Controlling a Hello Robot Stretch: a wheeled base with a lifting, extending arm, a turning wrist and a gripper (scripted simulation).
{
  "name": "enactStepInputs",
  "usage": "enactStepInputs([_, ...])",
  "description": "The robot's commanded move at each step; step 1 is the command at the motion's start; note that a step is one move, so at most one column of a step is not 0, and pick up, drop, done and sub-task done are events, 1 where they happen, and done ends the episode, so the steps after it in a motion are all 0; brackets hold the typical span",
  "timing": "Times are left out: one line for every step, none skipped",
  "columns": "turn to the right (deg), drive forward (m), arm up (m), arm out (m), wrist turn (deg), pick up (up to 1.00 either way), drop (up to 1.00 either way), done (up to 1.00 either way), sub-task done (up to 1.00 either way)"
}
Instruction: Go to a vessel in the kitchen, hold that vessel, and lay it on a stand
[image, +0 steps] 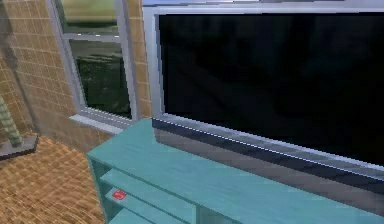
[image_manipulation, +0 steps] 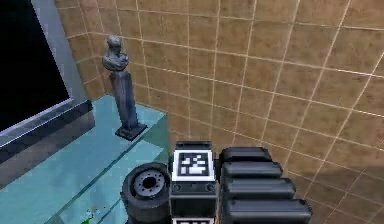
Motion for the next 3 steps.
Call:
enactStepInputs([27.0,0.00,0.00,0.00,0.0,0.00,0.00,0.00,0.00])
enactStepInputs([0.0,0.25,0.00,0.00,0.0,0.00,0.00,0.00,0.00])
enactStepInputs([-45.0,0.00,0.00,0.00,0.0,0.00,0.00,0.00,0.00])
